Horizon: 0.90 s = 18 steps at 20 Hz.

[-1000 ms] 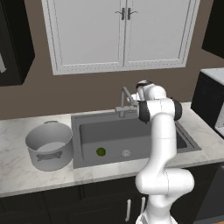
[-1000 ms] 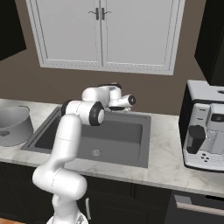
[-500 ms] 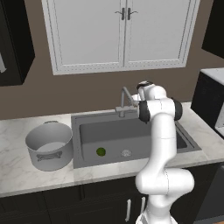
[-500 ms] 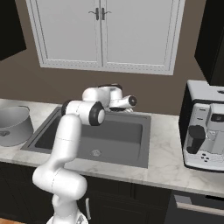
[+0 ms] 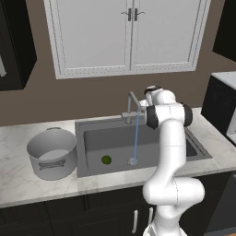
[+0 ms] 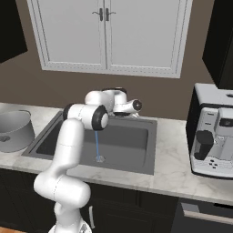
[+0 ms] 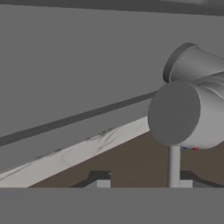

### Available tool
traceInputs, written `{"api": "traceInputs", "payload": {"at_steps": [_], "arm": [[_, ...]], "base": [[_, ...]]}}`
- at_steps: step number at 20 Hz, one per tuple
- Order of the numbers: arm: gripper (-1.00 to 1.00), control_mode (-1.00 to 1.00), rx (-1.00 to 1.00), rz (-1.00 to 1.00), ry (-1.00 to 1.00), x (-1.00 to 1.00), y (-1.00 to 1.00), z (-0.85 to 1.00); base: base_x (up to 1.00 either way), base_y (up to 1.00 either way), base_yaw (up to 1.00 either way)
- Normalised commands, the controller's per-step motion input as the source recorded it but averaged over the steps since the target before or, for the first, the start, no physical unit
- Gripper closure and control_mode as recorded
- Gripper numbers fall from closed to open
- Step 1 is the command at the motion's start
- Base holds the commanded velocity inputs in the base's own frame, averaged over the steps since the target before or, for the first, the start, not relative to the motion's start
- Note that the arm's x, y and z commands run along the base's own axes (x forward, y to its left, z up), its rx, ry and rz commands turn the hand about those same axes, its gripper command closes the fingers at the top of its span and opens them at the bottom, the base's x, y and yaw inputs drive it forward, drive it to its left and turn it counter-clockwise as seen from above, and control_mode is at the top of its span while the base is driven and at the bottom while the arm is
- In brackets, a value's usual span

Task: Dump the lime from the pot into the sink. Then turn on the water and wash the lime. Then turn off the water and put the lime back in the pot.

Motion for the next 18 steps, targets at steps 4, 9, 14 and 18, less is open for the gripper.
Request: {"api": "traceInputs", "payload": {"at_steps": [4,9,14,18], "arm": [[1.0,-1.0,0.0,-0.05,0.04,0.0,-0.82,-0.02],[1.0,-1.0,0.01,-0.02,0.03,0.0,-0.53,0.0],[1.0,-1.0,0.07,0.0,0.01,0.0,-0.01,0.0],[1.0,-1.0,0.12,0.0,0.02,0.0,0.0,0.0]], "base": [[0.0,0.0,0.0],[0.0,0.0,0.0],[0.0,0.0,0.0],[0.0,0.0,0.0]]}}
